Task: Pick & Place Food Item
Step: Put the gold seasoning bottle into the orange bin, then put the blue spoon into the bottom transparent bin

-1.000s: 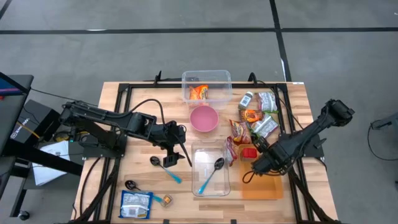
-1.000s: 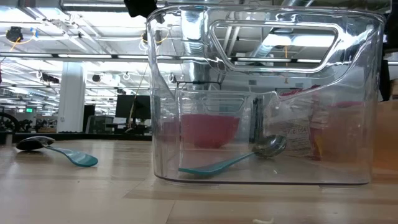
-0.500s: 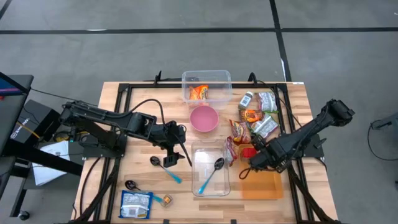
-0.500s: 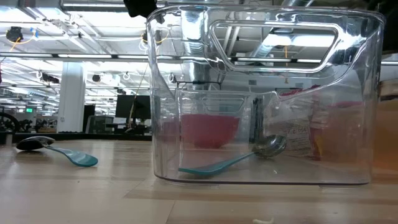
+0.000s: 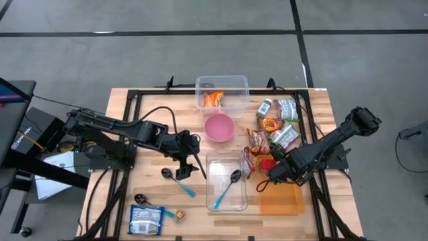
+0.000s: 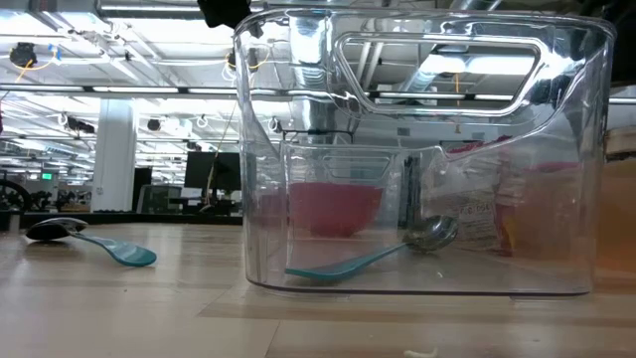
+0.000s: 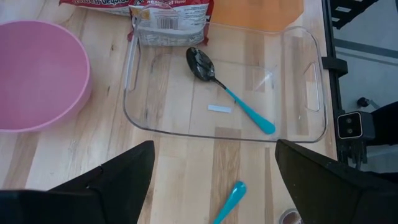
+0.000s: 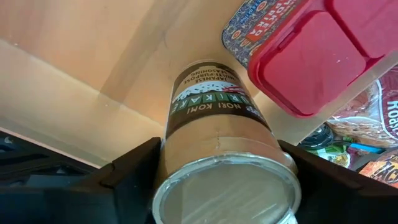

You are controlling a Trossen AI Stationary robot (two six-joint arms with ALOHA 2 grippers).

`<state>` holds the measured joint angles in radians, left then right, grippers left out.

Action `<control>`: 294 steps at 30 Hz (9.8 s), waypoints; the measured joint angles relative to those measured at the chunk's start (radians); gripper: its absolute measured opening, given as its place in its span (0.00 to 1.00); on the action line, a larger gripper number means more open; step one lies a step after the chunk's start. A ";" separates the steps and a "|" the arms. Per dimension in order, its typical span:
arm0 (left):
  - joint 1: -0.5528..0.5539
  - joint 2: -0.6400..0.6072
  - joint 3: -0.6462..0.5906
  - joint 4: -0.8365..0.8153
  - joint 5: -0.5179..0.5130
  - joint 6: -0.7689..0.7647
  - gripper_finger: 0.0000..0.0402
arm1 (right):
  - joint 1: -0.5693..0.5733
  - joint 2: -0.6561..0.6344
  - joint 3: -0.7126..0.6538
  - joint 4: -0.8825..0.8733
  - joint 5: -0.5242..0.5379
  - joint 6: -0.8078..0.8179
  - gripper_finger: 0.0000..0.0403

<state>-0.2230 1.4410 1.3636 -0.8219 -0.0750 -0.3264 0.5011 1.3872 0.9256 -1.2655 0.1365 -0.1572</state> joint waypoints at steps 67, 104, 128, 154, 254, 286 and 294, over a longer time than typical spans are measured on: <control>-0.002 0.000 0.000 0.260 -0.007 0.004 0.82 | 0.141 -0.335 0.290 0.395 0.673 1.130 0.84; -0.040 -0.073 -0.002 0.064 0.107 -0.185 0.82 | 0.125 -0.335 0.289 0.385 0.673 1.100 0.84; -0.142 -0.072 -0.002 -0.273 -0.075 -1.129 0.82 | 0.125 -0.335 0.289 0.384 0.672 1.097 0.84; -0.373 -0.069 -0.281 -0.080 -0.172 -1.968 0.82 | 0.125 -0.335 0.289 0.380 0.660 1.017 0.84; -0.120 -0.326 -0.789 0.614 -0.181 -1.168 0.01 | 0.125 -0.335 0.289 0.345 0.647 1.059 0.84; 0.098 -0.251 -0.489 1.020 0.175 -0.477 0.00 | 0.083 -0.335 0.289 0.343 0.649 1.126 0.84; 0.161 0.004 -0.285 0.768 0.381 -0.373 0.00 | 0.072 -0.335 0.289 0.343 0.647 1.127 0.84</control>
<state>-0.0623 1.4449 1.0781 -0.0540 0.3065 -0.6993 0.5728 1.0527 1.2148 -0.9222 0.7834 0.9695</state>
